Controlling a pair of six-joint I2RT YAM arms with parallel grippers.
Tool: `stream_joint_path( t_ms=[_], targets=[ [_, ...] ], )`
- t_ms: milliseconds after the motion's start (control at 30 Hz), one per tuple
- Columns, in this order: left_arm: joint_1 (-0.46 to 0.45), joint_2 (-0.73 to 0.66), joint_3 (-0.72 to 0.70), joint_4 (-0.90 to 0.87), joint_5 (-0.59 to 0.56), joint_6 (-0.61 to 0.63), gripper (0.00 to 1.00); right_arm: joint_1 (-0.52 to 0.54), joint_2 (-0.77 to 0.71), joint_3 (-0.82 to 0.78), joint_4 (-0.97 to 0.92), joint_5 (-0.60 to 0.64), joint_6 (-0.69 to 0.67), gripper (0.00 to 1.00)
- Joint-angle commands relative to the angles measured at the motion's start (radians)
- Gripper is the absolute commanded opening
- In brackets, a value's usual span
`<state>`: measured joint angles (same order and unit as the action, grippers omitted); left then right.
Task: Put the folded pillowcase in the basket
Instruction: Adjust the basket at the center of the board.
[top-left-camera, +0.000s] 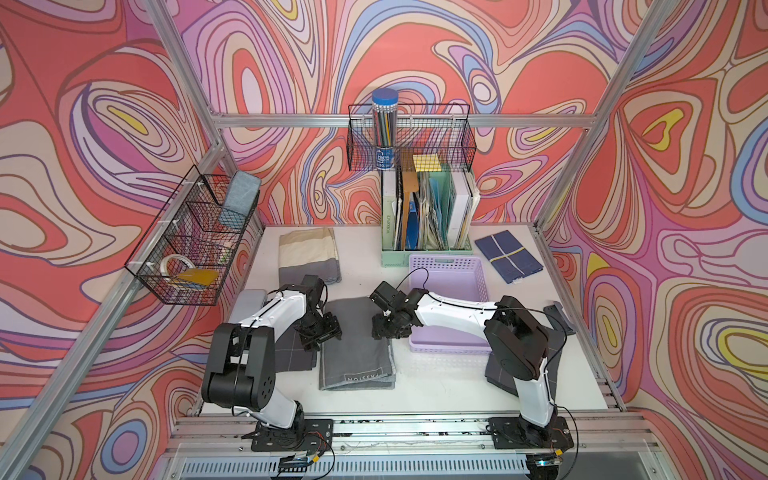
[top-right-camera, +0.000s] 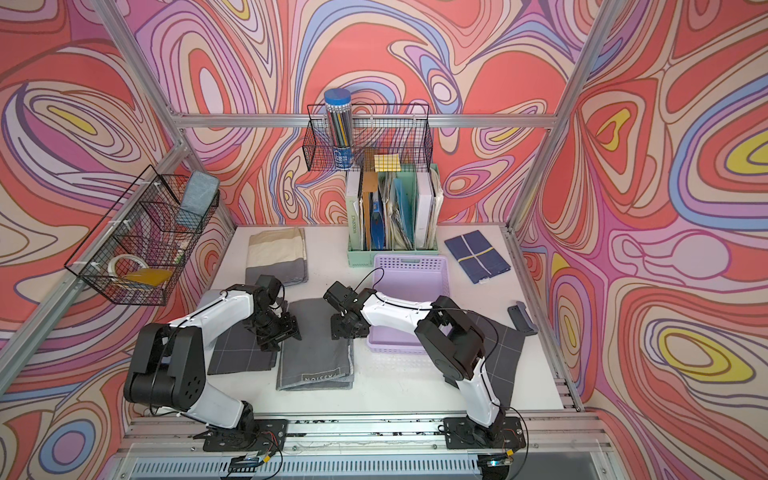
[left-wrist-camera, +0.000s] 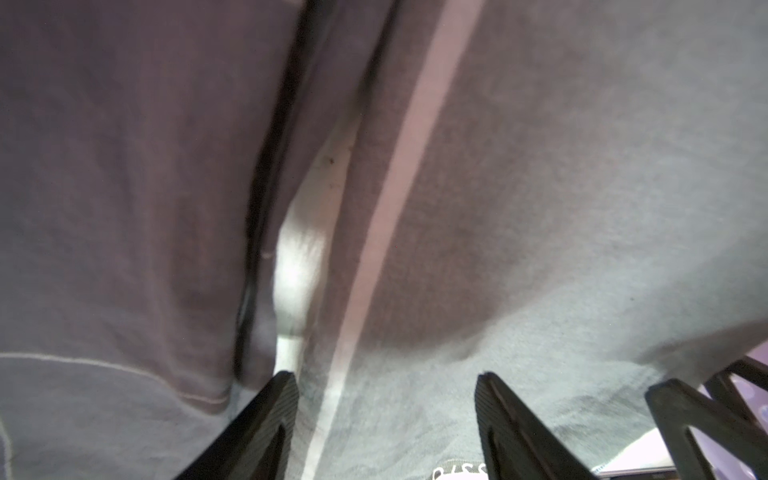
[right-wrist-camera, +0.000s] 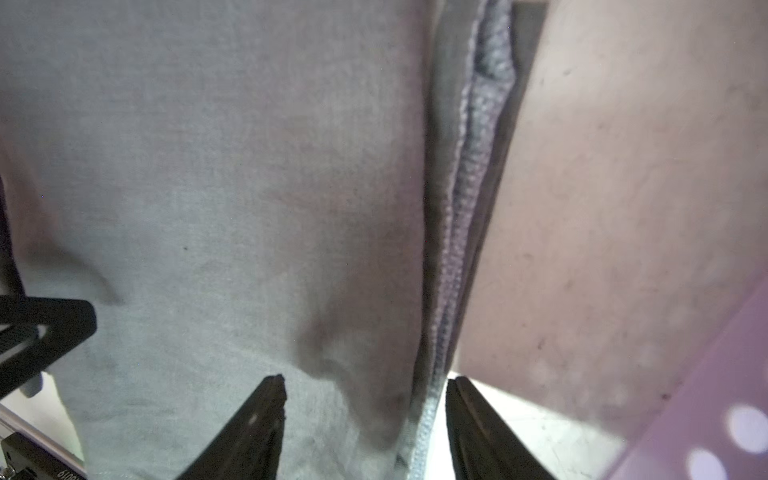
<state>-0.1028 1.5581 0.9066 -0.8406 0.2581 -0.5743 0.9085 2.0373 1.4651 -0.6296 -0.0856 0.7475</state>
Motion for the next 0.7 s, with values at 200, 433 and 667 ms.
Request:
stream_joint_path(
  t_ms=[200,433,667],
  targets=[
    [0.008,0.012,-0.014,-0.046,-0.077,-0.011,0.74,0.015,0.033,-0.023,-0.033,0.049,0.061,0.65],
    [0.003,0.079,-0.007,-0.016,-0.053,-0.028,0.74,0.017,0.079,-0.035,0.022,-0.017,0.075,0.64],
    [-0.023,0.144,-0.002,0.029,-0.034,-0.047,0.6,0.027,0.074,-0.103,0.071,-0.06,0.095,0.55]
  ],
)
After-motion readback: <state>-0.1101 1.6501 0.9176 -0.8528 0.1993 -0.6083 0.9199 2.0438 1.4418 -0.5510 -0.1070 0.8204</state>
